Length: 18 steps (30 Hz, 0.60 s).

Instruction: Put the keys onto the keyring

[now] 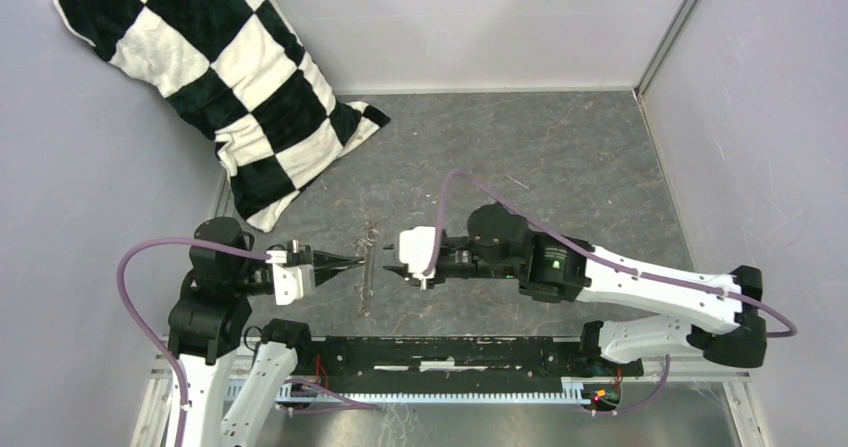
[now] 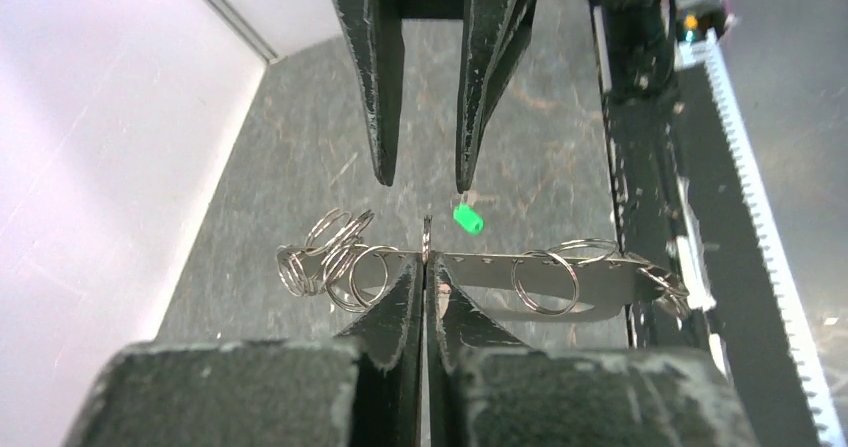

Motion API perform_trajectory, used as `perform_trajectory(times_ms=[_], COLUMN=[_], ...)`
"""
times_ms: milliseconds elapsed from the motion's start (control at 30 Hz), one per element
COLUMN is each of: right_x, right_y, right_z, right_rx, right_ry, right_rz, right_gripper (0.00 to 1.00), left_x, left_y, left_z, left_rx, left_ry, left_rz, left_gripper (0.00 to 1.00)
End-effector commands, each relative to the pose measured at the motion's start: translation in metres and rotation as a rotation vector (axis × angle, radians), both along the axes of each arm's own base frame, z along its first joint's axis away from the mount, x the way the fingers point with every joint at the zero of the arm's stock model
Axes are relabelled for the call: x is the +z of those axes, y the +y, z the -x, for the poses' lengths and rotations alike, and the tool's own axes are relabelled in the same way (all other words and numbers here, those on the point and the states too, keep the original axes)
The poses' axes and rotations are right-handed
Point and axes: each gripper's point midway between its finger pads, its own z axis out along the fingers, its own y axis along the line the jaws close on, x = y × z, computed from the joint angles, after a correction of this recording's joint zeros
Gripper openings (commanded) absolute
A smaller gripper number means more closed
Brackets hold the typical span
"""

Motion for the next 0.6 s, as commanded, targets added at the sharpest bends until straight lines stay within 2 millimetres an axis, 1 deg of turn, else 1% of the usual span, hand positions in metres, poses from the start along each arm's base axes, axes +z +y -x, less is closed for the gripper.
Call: perform_trajectory(times_ms=[0,133,333,433,567], right_x=[0.042,0.052,0.074,0.074,0.067], right_y=[-0.009,-0.010,-0.003,0.003,0.007], right_z=[-0.004,0.001,0.013,0.018,0.029], right_rx=[-0.051,-0.037,0.028,0.058,0.119], right_ry=[-0.016,0.011,0.059,0.078,0.094], right_rz=[-0.210,-0.273,-0.370,-0.373,-0.352], right_gripper=[0.39,0.38,0.37,0.36,0.36], left_x=[0.046,0.055,0.061,0.064,0.065], left_y=[-0.011,-0.013,-0.014,-0.014,-0.014], left_z=[0.016,0.026,0.029,0.031,0.030], left_rx=[-0.083,-0.140,-0.161,-0.174,-0.168], left_ry=[0.065,0.100,0.109,0.106,0.096], left_rz=[0.139,0.151,0.154,0.154,0.153], left_gripper=[0.02,0.02,0.02,0.02,0.02])
